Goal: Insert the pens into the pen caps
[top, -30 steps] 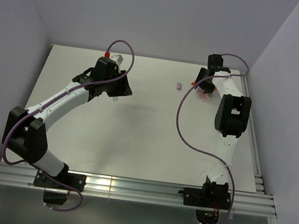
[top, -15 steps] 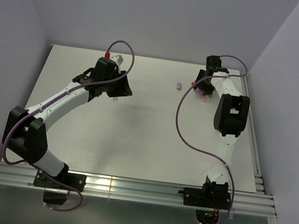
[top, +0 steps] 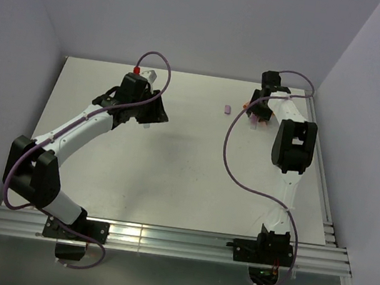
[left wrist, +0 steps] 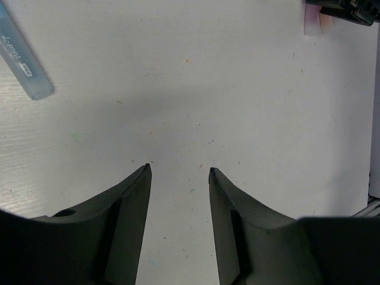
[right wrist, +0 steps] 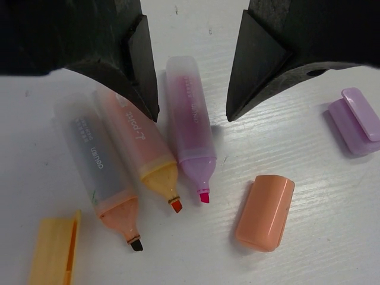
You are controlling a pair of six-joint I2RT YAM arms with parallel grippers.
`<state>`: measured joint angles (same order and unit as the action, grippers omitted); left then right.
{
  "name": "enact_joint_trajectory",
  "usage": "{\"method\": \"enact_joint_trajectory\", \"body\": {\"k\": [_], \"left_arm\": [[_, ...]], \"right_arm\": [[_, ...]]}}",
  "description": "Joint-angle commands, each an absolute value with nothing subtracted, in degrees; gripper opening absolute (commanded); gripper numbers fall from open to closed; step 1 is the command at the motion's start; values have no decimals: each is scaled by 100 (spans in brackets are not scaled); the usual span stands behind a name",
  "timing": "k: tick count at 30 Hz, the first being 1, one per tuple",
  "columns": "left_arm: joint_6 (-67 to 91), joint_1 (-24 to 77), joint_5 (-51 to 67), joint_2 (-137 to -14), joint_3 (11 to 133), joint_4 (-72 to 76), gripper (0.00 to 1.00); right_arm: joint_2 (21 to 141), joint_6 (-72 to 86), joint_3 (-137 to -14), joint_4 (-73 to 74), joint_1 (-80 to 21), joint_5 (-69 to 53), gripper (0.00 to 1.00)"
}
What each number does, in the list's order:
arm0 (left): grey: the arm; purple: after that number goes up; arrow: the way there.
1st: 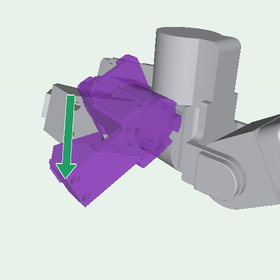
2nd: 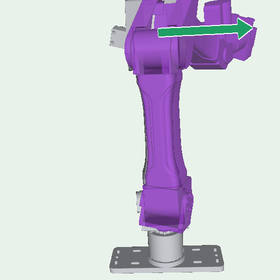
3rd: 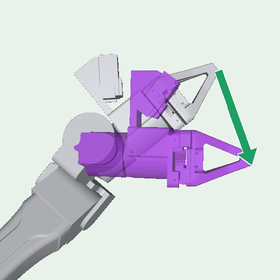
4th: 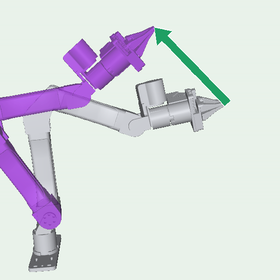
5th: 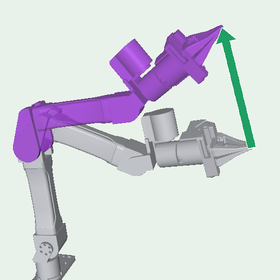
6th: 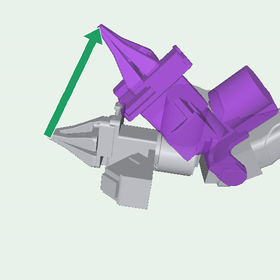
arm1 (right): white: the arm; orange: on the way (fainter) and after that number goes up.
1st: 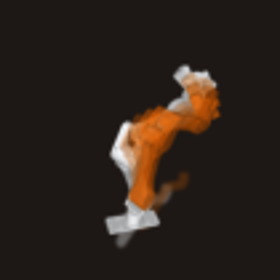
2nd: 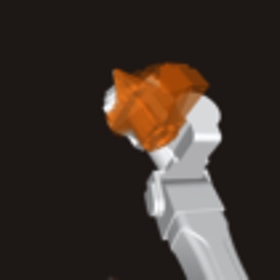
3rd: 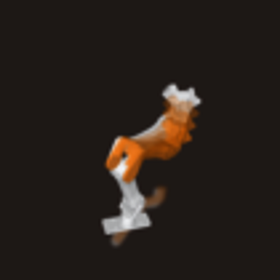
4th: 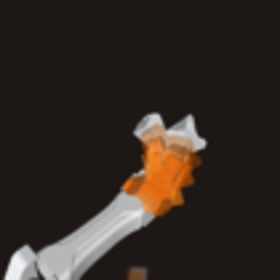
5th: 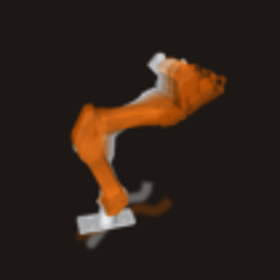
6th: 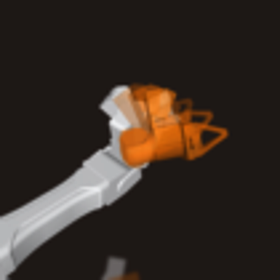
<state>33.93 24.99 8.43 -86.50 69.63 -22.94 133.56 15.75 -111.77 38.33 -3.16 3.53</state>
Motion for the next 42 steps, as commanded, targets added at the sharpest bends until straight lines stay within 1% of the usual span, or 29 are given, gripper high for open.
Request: {"method": "enact_joint_trajectory", "body": {"k": [1, 2, 5, 15, 22, 27, 35, 36, 38, 39, 41, 42], "left_arm": [[3437, 2505, 976, -8596, 6952, -2083, 49], [3437, 2505, 976, -8587, 6943, -2092, 49], [3437, 2514, 967, -8587, 6943, -2092, 49], [3436, 2514, 1011, -8604, 6943, -2083, 49], [3428, 2514, 1046, -8622, 6943, -2083, 49], [3437, 2514, 1090, -8640, 6943, -2066, 49], [3463, 2514, 1125, -8666, 6926, -2039, 49], [3463, 2514, 1151, -8675, 6934, -2039, 48], [3472, 2514, 1169, -8692, 6926, -2030, 48], [3489, 2514, 1186, -8701, 6926, -2030, 48], [3480, 2514, 1222, -8692, 6908, -1978, 48], [3498, 2514, 1239, -8692, 6891, -1960, 48]], "right_arm": [[13482, 1573, -11416, 3955, -387, 615, 56], [13509, 1573, -11521, 4033, -387, 650, 54], [13632, 1582, -11671, 4148, -404, 694, 52], [13790, 1564, -11988, 4333, -475, 808, 51], [14036, 1573, -12427, 4561, -492, 861, 50], [14063, 1564, -12445, 4606, -501, 905, 50], [14054, 1503, -12331, 4614, -527, 940, 41], [14028, 1503, -12296, 4588, -553, 949, 35], [13992, 1494, -12217, 4597, -562, 949, 27], [13983, 1512, -12165, 4588, -571, 958, 18], [13878, 1547, -12050, 4535, -571, 923, 7], [13826, 1573, -11893, 4492, -580, 940, 0]]}}
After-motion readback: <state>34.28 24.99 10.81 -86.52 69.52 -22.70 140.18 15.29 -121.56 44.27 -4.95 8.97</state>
